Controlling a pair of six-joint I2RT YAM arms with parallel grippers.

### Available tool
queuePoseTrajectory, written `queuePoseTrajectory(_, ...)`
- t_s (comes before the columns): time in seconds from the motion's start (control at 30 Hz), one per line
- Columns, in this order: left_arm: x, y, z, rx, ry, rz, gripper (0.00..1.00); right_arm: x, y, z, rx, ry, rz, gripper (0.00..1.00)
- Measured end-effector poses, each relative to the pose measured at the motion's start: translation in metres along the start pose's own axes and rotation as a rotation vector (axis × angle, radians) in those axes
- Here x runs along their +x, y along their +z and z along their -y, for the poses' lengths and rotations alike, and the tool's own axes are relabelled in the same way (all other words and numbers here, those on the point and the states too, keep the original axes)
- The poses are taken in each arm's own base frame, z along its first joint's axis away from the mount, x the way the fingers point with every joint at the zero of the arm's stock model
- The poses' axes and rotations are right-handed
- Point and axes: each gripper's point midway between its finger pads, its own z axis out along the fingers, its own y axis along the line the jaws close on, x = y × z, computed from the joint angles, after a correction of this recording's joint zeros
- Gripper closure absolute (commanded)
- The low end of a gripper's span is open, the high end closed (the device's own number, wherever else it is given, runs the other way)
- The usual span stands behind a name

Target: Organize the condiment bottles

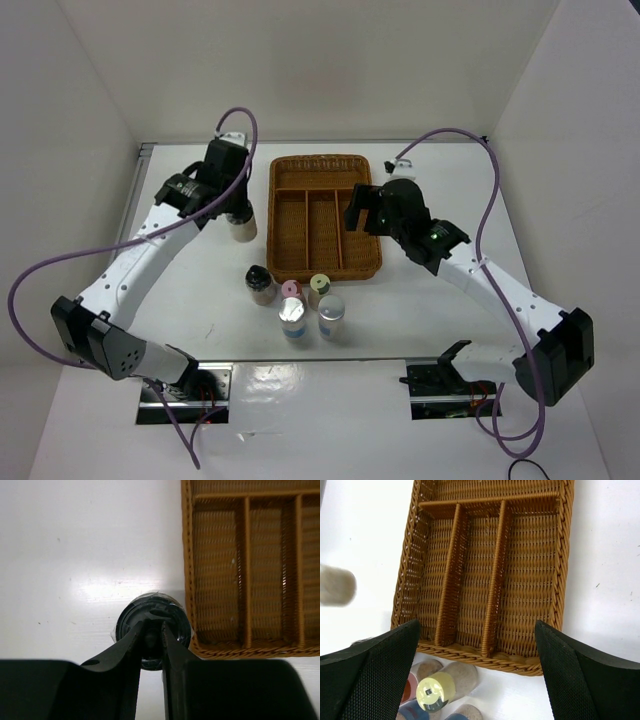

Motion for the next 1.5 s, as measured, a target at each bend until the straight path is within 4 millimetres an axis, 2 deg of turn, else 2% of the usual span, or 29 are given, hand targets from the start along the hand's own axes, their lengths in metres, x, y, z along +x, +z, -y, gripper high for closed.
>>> queuePoseTrajectory(0.13,-0.038,-0.014,0.007,0.031,-0.006,0.085,0.86,0.006,0.006,0.002,0.011,-0.005,-0.02,0.01)
queuePoseTrajectory(0.2,-0.053,-0.011,0.014,0.046,-0.002,0.11,0.86,0.01,0.009,0.003,0.018,-0.008,-0.032,0.01)
queuePoseTrajectory(0.27,-0.061,0.0,0.023,0.061,0.014,0.113,0.86,0.011,0.01,0.003,0.016,-0.009,-0.039,0.01)
queuePoseTrajectory(0.37,-0.056,0.028,0.039,0.079,0.04,0.069,0.86,0.014,0.009,0.001,0.002,-0.01,-0.049,0.01)
queuePoseTrajectory(0.47,-0.043,0.057,0.053,0.094,0.073,0.013,0.86,0.024,0.009,0.002,-0.006,-0.027,-0.076,0.01)
queuePoseTrajectory(0.6,-0.028,0.082,0.066,0.122,0.107,-0.046,0.86,0.034,0.004,-0.005,-0.033,-0.064,-0.101,0.01)
queuePoseTrajectory(0.77,-0.041,0.096,0.085,0.172,0.124,-0.034,0.86,0.039,-0.006,-0.017,-0.08,-0.101,-0.113,0.01)
queuePoseTrajectory(0.97,-0.059,0.112,0.101,0.2,0.115,0.002,0.86,0.053,-0.01,-0.019,-0.105,-0.137,-0.14,0.01)
queuePoseTrajectory(1.17,-0.044,0.134,0.104,0.187,0.142,-0.041,0.86,0.069,-0.014,-0.035,-0.14,-0.209,-0.165,0.01)
queuePoseTrajectory(1.33,-0.037,0.141,0.104,0.182,0.15,-0.06,0.85,0.093,-0.012,-0.048,-0.16,-0.282,-0.212,0.01)
queuePoseTrajectory(1.5,-0.037,0.146,0.106,0.183,0.15,-0.056,0.84,0.113,-0.009,-0.052,-0.146,-0.34,-0.247,0.01)
